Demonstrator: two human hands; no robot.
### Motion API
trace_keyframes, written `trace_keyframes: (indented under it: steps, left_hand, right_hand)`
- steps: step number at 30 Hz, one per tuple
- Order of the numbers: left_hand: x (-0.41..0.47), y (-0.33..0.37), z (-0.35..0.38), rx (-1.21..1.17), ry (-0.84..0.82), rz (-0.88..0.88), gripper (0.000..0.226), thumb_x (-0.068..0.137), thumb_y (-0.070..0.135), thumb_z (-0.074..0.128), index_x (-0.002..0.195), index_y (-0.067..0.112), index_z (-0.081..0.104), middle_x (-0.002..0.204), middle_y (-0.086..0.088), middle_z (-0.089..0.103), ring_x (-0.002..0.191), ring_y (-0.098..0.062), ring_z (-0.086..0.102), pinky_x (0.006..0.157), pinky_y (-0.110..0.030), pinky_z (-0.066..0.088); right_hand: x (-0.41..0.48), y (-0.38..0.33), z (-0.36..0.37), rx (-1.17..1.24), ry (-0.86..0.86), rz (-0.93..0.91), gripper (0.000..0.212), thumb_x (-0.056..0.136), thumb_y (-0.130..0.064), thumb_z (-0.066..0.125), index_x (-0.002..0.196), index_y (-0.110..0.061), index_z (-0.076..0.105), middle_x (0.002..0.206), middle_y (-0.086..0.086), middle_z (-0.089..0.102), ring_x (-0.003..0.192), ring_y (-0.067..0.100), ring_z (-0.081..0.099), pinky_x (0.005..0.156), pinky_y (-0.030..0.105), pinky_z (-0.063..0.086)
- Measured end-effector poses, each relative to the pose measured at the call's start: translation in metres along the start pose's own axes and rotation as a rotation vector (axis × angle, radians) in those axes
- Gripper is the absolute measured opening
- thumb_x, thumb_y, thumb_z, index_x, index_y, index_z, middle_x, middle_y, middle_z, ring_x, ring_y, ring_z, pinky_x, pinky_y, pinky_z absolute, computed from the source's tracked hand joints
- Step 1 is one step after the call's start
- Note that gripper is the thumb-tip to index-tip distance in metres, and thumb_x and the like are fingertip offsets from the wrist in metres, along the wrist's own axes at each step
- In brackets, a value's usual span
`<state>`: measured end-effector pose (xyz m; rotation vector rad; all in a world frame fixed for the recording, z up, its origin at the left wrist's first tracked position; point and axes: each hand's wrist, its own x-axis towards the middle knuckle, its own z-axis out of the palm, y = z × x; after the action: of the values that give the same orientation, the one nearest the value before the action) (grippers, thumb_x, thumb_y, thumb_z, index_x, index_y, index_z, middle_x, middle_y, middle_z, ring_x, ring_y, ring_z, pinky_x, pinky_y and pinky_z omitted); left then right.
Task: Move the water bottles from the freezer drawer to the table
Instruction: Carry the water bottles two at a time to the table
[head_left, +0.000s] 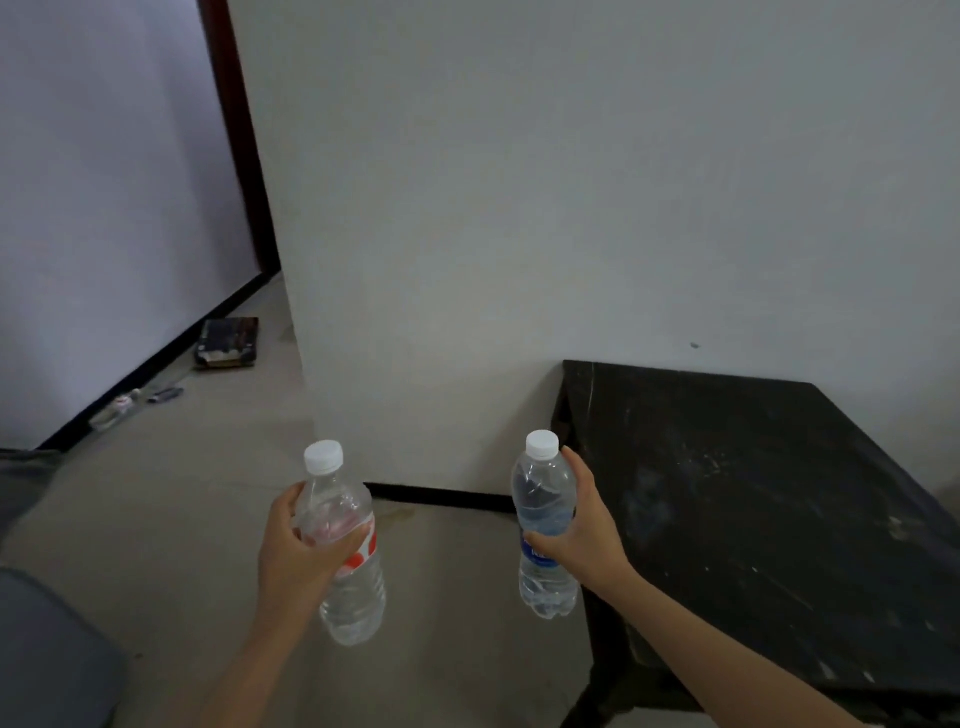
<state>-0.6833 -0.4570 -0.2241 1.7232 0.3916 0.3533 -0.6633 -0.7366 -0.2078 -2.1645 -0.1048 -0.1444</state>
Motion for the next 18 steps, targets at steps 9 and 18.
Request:
trace_keyframes:
  steps: [9,18]
  left_hand:
    - [0.141,-0.005,0.068,0.001,-0.112,0.054,0.070,0.056,0.019,0.088,0.114,0.020,0.049,0.108,-0.005,0.061,0.093,-0.027,0.060,0.083,-0.041,0.050]
    - [0.282,0.024,0.162,-0.055,-0.353,0.121,0.077,0.045,0.031,0.077,0.114,0.022,0.044,0.110,-0.002,0.054,0.095,-0.022,0.055,0.082,-0.037,0.045]
  right_hand:
    - [0.115,0.025,0.019,-0.042,0.077,0.039,0.099,0.067,-0.018,0.079,0.125,-0.059,0.011,0.141,-0.012,0.033,0.124,0.007,0.039,0.103,0.033,0.041]
    - [0.210,0.040,0.009,-0.050,0.294,0.274,0.105,0.066,-0.016,0.081,0.144,-0.033,0.012,0.143,-0.006,0.034,0.127,0.013,0.040,0.101,0.039,0.044]
